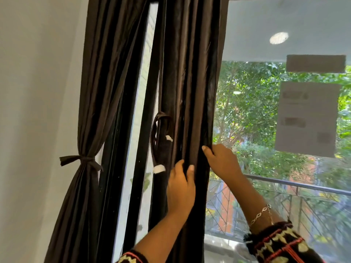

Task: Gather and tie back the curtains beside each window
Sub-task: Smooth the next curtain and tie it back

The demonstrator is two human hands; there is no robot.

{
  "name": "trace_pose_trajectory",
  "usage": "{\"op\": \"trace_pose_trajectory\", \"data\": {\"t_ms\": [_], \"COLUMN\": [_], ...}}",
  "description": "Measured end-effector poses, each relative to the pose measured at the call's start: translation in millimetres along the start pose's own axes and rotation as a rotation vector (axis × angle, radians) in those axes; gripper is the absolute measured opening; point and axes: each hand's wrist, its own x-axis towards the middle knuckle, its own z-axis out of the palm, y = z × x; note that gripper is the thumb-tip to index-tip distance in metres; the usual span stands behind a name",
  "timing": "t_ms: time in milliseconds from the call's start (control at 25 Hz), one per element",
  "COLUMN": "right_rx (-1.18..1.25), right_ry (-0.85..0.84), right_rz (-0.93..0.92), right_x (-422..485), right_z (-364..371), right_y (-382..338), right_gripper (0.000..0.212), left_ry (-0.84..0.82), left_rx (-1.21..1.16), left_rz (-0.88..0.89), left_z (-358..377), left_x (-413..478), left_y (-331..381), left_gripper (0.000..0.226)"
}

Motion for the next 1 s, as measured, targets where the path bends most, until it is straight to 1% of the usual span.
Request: {"op": "trace_pose_trajectory", "data": {"t_ms": [160,280,360,440,520,640,720,800,880,960,1000], "right_rx": [-0.052,-0.08,-0.066,0.019,0.084,0.019,-0.028,-0.038,-0.024,-0.035,-0.049], "right_ry": [-0.022,-0.027,-0.044,-0.061,-0.056,-0.057,-0.036,-0.018,-0.018,-0.026,-0.028], "right_rz": [0.028,0.026,0.012,0.0,0.004,0.034,0.043,0.046,0.052,0.061,0.068], "right_x": [-8,-10,-11,-12,-11,-5,-1,0,3,6,6], "right_z": [5,11,16,23,31,40,46,53,59,63,63], "right_y": [3,0,-7,-17,-27,-37,-40,-42,-43,-44,-44], "right_gripper": [0.045,0.041,0.047,0.054,0.059,0.056,0.052,0.05,0.05,0.051,0.051], "left_ry": [-0.064,-0.072,-0.06,-0.049,-0.05,-0.05,-0.031,0.042,0.136,0.154,0.14], "left_rx": [0.225,0.349,0.411,0.439,0.441,0.43,0.33,0.153,0.072,0.115,0.174], "left_rz": [0.017,0.002,0.04,0.093,0.107,0.116,0.154,0.164,0.096,0.016,0.001], "left_z": [-6,-10,-12,-14,-17,-26,-33,-39,-46,-53,-56], "left_x": [10,8,0,-7,-9,-9,-9,-9,-2,8,11], "left_y": [-12,-14,-16,-17,-19,-21,-25,-27,-31,-37,-41], "left_gripper": [0.046,0.031,0.027,0.026,0.029,0.03,0.024,0.023,0.036,0.049,0.051]}}
